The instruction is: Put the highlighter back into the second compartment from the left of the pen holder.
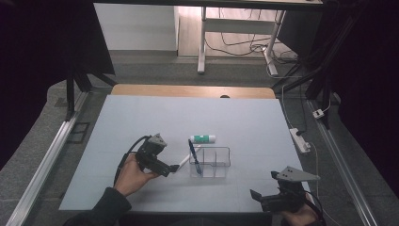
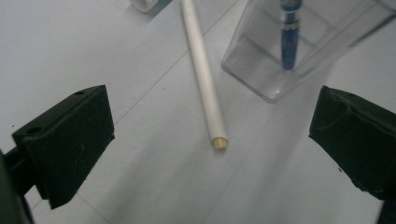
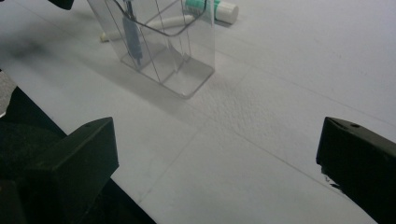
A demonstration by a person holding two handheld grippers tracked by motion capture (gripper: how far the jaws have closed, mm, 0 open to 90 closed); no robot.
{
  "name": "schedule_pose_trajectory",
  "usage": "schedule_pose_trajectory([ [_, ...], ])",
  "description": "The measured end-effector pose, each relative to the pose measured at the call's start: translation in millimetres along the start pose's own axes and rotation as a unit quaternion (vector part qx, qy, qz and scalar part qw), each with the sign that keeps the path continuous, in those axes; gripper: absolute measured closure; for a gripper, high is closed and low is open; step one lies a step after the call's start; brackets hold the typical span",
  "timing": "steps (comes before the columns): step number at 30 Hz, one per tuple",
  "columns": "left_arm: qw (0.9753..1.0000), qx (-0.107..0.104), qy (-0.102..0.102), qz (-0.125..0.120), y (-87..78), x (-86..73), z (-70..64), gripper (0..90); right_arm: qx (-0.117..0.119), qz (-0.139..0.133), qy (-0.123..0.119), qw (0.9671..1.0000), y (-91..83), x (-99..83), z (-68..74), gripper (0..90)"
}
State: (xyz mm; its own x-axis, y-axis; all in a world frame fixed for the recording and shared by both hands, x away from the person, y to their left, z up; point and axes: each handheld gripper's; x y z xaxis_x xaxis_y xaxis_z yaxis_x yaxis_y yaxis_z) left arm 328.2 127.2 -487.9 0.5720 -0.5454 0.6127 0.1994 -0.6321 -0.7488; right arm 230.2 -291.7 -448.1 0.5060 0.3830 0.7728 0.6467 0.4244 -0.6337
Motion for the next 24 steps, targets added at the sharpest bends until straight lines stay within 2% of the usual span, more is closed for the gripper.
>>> schedule_pose_trajectory([
  [6, 0.9993, 0.022, 0.002, 0.030, 16.0, 10.6, 4.8, 3.0, -0.004, 0.009, 0.003, 0.9999, -1.6, -5.8, -3.6, 0.0],
  [11, 0.9984, 0.027, 0.000, 0.050, 26.7, 17.1, 9.1, 13.4, -0.004, 0.007, 0.004, 1.0000, -1.5, -6.5, -5.2, 0.0],
  [15, 0.9977, 0.022, 0.000, 0.064, 35.2, 19.9, 9.0, 27.6, -0.005, 0.008, 0.005, 0.9999, -1.7, -6.7, -6.0, 0.0],
  [19, 0.9971, 0.008, 0.006, 0.076, 40.4, 21.8, 6.6, 46.2, -0.004, 0.007, 0.005, 1.0000, -1.5, -6.9, -6.9, 0.0],
  [24, 0.9955, 0.005, 0.007, 0.095, 46.4, 24.9, 2.8, 60.8, -0.003, 0.008, 0.004, 1.0000, -1.2, -7.0, -7.0, 0.0],
])
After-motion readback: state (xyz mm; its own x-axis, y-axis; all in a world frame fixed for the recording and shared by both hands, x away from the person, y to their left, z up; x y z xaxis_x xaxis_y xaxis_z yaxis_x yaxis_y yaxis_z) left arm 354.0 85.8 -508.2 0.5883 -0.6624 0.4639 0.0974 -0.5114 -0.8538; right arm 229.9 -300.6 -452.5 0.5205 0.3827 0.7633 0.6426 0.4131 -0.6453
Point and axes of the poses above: each handheld gripper's, and its own axes: y roughly forward along the jaws, x roughly out of its top, z roughly to its left, and after that the axes turned 8 degrees about -x, right-handed
